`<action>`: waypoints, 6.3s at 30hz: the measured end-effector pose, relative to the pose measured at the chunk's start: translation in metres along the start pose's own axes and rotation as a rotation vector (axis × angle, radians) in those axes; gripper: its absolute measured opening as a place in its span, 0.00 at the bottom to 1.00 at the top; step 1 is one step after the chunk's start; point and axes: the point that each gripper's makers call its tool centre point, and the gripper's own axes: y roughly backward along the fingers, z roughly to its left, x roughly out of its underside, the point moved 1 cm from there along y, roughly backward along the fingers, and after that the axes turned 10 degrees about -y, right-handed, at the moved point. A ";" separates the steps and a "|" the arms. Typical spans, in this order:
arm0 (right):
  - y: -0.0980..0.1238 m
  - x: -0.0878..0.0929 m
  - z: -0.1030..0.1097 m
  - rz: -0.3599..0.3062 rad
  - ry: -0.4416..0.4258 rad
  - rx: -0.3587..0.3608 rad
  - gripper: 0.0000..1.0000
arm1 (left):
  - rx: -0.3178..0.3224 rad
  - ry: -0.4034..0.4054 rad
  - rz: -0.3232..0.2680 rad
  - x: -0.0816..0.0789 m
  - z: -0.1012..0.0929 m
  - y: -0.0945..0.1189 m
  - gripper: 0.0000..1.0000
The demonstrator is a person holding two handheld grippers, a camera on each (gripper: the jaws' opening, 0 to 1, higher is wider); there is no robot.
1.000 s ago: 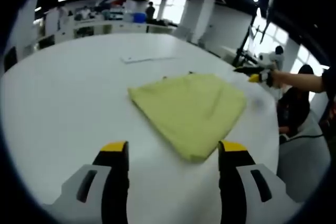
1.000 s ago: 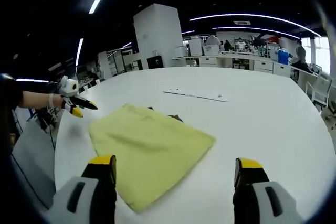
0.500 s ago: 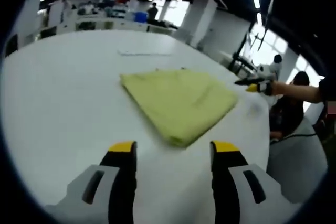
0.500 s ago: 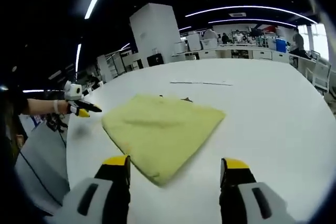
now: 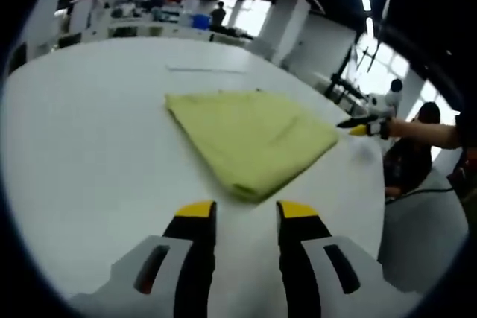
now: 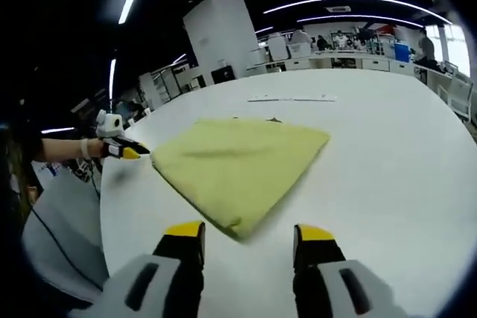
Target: Fold the garment on the visible template until the final outline fits inside the template.
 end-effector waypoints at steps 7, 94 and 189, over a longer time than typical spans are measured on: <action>0.000 0.010 0.002 0.027 -0.024 -0.009 0.29 | 0.013 -0.005 0.019 0.004 -0.005 -0.010 0.25; -0.016 0.014 -0.005 -0.014 -0.075 -0.022 0.06 | -0.036 0.158 -0.085 -0.001 0.000 -0.017 0.07; 0.035 0.051 0.017 0.095 0.030 -0.099 0.13 | 0.074 -0.060 0.024 0.031 -0.031 0.037 0.03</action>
